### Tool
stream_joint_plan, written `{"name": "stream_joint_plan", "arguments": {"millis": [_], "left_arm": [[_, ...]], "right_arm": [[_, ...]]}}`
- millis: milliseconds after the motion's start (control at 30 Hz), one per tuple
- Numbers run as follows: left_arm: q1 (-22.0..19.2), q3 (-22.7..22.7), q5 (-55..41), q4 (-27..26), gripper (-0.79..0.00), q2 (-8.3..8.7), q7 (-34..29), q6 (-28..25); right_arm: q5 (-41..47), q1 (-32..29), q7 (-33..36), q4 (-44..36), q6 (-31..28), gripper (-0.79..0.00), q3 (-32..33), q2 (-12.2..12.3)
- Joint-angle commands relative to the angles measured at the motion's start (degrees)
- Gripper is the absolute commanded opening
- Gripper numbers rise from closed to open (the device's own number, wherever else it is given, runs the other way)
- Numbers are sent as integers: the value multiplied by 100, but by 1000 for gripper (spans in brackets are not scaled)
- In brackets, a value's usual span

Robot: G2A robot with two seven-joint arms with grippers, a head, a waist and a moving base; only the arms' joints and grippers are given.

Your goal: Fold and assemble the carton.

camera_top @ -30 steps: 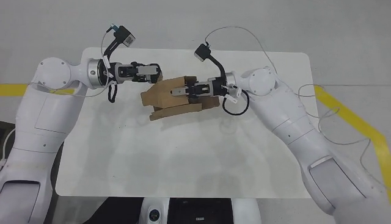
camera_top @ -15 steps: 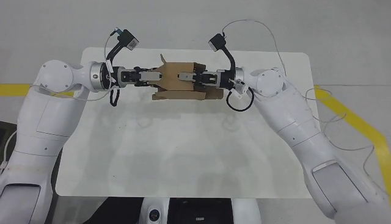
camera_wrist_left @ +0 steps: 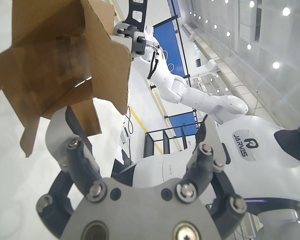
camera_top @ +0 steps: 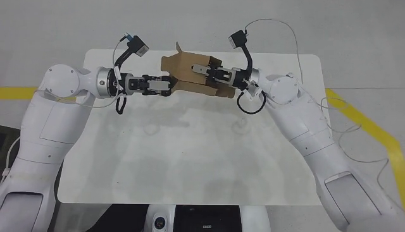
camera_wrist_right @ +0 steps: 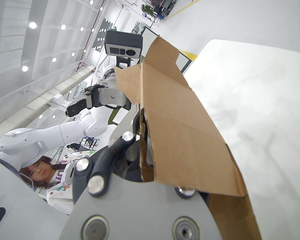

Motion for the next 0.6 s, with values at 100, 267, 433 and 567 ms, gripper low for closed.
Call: {"name": "stream_joint_plan", "arguments": {"millis": [100, 267, 433, 567], "left_arm": [[29, 24, -2, -78, 0, -5, -46, 6], [68, 53, -14, -150, 0, -10, -106, 29], [77, 89, -12, -189, 0, -18, -148, 46], [78, 94, -8, -174, 0, -22, -148, 47]], "right_arm": [[-165, -36, -216, -59, -3, -785, 23, -12], [-284, -53, -404, -126, -21, -785, 21, -36], [-349, -42, -513, -173, -69, -785, -47, -82], [-350, -39, -573, -212, -114, -785, -96, -119]]}}
